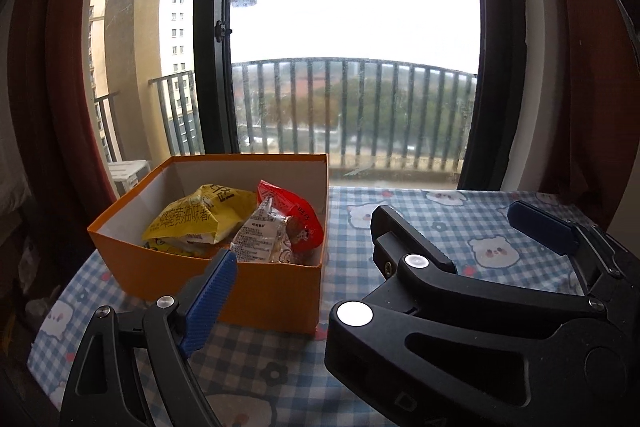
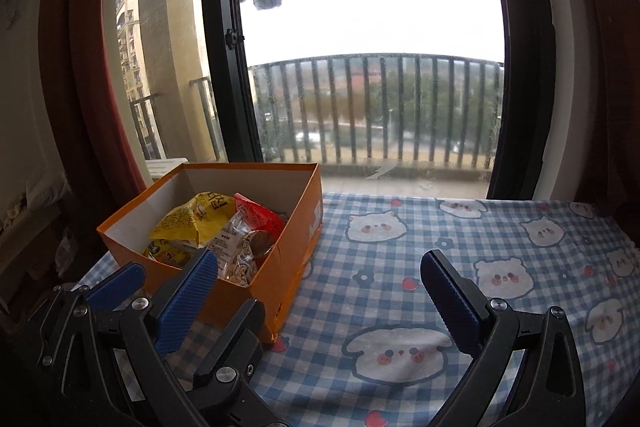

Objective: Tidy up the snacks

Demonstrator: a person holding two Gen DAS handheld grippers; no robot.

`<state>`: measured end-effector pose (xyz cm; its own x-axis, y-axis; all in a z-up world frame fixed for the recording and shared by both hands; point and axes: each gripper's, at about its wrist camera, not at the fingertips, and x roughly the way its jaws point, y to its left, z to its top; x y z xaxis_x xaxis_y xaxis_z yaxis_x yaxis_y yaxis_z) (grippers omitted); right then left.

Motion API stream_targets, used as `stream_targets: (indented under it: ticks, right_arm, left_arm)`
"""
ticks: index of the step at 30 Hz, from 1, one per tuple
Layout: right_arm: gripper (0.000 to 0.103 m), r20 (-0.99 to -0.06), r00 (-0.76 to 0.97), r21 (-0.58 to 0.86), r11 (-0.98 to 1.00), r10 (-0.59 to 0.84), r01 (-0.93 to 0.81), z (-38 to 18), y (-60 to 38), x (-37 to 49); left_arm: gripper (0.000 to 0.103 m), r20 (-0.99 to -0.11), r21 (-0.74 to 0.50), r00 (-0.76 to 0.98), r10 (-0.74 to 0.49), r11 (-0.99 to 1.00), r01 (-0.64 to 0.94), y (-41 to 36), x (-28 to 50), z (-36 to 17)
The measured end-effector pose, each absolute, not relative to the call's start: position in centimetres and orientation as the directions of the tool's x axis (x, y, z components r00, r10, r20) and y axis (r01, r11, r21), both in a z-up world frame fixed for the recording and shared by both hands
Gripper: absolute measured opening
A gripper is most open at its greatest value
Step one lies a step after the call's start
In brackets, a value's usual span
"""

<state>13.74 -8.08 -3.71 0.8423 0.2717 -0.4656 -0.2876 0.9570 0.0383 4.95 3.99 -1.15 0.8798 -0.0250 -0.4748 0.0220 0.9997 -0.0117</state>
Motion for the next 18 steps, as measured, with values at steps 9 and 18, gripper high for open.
stream_targets:
  ticks: [9,18]
  right_arm:
    - [0.102,-0.392,0.898,0.023,0.978,0.201,-0.209,-2.1,-13.1,8.6]
    - [0.102,-0.309,0.938,-0.02,0.985,0.155,-0.169,-1.0,-16.2,4.7]
  left_arm:
    - [0.094,-0.405,-0.005,0.913,-0.051,0.999,0.054,1.6,1.6,0.1]
    - [0.102,-0.36,-0.042,0.932,-0.049,0.998,0.037,2.3,-1.6,0.7]
